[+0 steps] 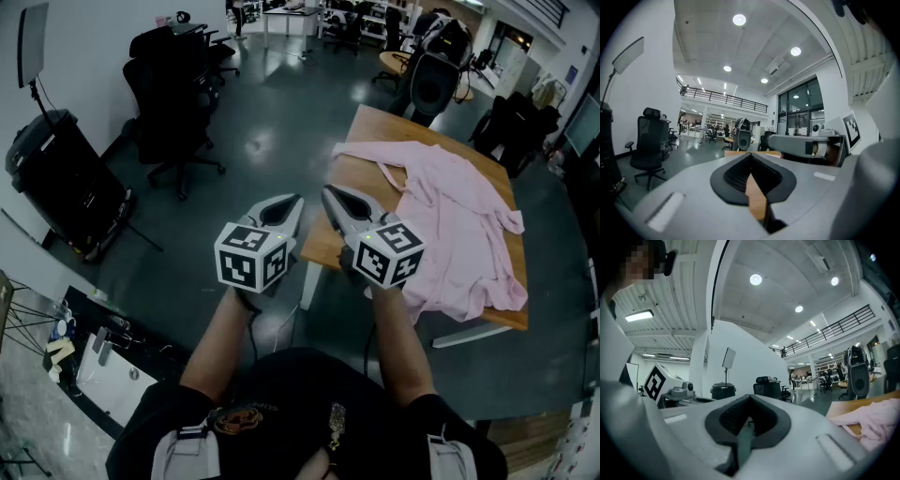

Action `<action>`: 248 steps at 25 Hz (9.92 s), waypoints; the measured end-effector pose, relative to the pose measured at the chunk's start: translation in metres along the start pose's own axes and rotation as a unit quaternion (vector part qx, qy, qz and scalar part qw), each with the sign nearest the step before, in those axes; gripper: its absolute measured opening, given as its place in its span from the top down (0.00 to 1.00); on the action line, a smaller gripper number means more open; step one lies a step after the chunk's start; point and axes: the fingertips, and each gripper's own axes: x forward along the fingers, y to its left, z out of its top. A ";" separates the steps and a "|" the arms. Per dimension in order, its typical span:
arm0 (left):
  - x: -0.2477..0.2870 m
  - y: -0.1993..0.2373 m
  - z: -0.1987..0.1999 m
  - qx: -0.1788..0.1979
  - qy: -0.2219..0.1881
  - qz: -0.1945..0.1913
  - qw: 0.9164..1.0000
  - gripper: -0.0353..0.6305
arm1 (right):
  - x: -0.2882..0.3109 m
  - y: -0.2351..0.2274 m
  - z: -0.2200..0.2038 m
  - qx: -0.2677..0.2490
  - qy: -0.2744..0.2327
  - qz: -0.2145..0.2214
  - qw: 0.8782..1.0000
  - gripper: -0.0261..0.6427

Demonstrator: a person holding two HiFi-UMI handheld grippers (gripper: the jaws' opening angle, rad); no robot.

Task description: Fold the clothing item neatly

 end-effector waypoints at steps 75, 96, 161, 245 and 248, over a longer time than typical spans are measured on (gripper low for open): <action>0.353 -0.493 -0.221 0.023 0.241 -0.354 0.903 0.94 | -0.534 -0.394 -0.198 0.149 0.184 -0.423 0.875 0.90; 0.355 -0.513 -0.294 0.016 0.318 -0.258 0.912 0.94 | -0.541 -0.371 -0.298 0.162 0.350 -0.214 0.898 0.95; 0.411 -0.663 -0.304 0.239 0.339 -0.432 0.801 0.91 | -0.680 -0.372 -0.289 0.249 0.243 -0.362 0.865 0.91; 0.659 -0.460 -0.279 0.456 0.268 -0.470 0.707 0.94 | -0.368 -0.486 -0.275 0.242 0.187 -0.383 0.872 0.91; 0.679 -0.458 -0.299 0.478 0.264 -0.474 0.691 0.94 | -0.370 -0.496 -0.285 0.252 0.188 -0.410 0.856 0.91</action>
